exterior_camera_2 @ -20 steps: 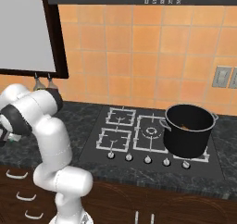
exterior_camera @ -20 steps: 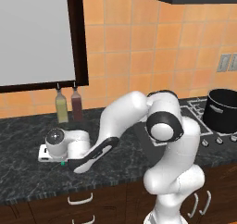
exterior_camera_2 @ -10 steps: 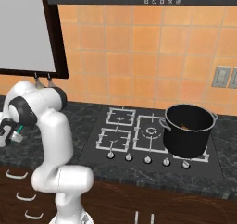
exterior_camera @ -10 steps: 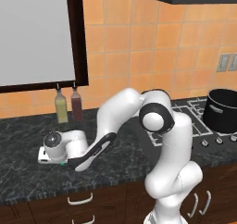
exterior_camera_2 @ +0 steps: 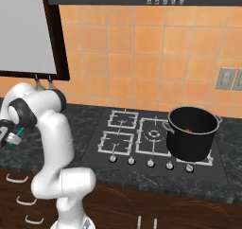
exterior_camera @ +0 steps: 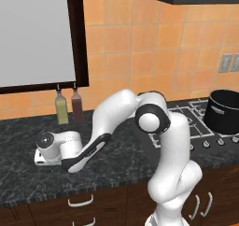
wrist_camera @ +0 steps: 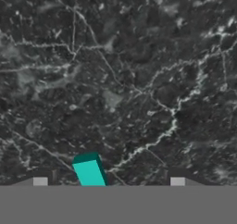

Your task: Put the bell pepper and broccoli in the pot. Retrieve the spatula and lightly stir the vegetables in the pot.

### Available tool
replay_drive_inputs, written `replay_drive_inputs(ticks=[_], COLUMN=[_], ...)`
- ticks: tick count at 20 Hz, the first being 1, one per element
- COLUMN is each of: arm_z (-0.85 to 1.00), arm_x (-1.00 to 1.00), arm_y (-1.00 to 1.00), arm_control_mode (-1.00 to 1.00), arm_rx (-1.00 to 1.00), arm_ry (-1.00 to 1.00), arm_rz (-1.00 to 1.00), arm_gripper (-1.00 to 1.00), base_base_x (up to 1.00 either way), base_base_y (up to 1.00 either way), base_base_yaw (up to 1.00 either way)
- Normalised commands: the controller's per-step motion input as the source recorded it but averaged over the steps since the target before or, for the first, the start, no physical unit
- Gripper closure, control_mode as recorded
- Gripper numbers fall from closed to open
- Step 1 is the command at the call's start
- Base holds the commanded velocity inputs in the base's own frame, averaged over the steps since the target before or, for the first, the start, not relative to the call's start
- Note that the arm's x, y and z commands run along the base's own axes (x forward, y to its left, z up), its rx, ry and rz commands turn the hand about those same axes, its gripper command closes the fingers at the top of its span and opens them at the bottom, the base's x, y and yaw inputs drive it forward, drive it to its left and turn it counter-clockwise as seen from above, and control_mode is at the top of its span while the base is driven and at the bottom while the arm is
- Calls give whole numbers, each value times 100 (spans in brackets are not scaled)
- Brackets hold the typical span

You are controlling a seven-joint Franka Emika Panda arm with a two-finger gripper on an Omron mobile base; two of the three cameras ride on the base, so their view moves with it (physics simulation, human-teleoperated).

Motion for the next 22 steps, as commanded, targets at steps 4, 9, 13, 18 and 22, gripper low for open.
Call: replay_drive_inputs(ticks=[4,9,13,18,22], arm_z=[-66,-67,-25,0,11], arm_x=[0,-19,-31,-6,0], arm_y=[-15,-25,-19,-3,-2], arm_control_mode=[-100,-100,-100,-100,-100], arm_rx=[0,5,12,11,11], arm_ry=[0,0,-2,-6,0], arm_rz=[1,4,4,0,0], arm_gripper=[100,100,100,100,100], base_base_x=[0,0,0,0,0], base_base_y=[0,0,0,0,0], base_base_yaw=[0,0,0,0,0])
